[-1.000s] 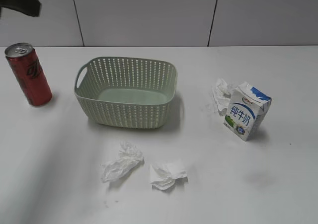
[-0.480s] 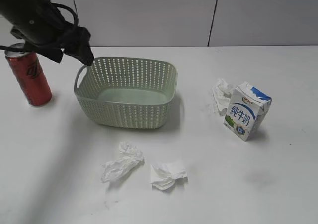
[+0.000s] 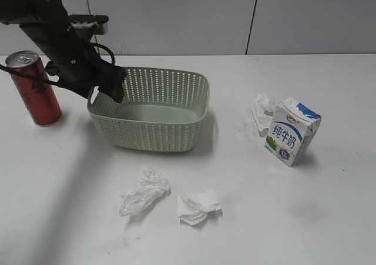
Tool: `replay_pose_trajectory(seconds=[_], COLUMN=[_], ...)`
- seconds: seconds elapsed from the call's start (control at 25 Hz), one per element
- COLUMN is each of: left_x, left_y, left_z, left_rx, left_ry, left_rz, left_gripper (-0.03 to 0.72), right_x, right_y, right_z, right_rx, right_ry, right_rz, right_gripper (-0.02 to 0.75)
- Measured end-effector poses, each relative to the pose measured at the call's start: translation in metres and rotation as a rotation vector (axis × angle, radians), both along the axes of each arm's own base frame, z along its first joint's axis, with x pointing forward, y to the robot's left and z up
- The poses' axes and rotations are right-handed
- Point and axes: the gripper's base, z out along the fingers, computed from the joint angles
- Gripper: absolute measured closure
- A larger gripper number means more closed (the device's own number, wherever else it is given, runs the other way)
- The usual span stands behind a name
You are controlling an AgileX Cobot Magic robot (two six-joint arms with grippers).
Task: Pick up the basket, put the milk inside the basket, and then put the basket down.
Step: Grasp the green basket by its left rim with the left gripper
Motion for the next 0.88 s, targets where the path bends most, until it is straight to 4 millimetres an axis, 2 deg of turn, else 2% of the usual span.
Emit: replay_pose_trajectory(seconds=[0.28,0.36,0.48,0.72,0.88], left_x=[0.009,0.01,0.011,0.011,0.009], left_y=[-0.002,-0.002,-0.002,-0.002,-0.002], left_z=[-0.026,-0.032,-0.031,-0.03,-0.013], left_rx=[-0.008,-0.01,-0.023,-0.037,-0.07], left_ry=[0.008,0.023,0.021,0.033,0.012], left_rz=[0.056,0.073,0.106,0.154,0.211], left_gripper=[0.19,0.26,0.467,0.466,0.463], right_x=[0.0,0.0,0.0,0.0,0.0], right_y=[0.0,0.0,0.0,0.0,0.0], right_z=[0.0,0.0,0.0,0.0,0.0], right_rx=[0.0,0.0,0.0,0.0,0.0], right_ry=[0.0,0.0,0.0,0.0,0.0], right_rz=[0.0,0.0,0.0,0.0,0.0], right_gripper=[0.164,0.164,0.164,0.163,0.163])
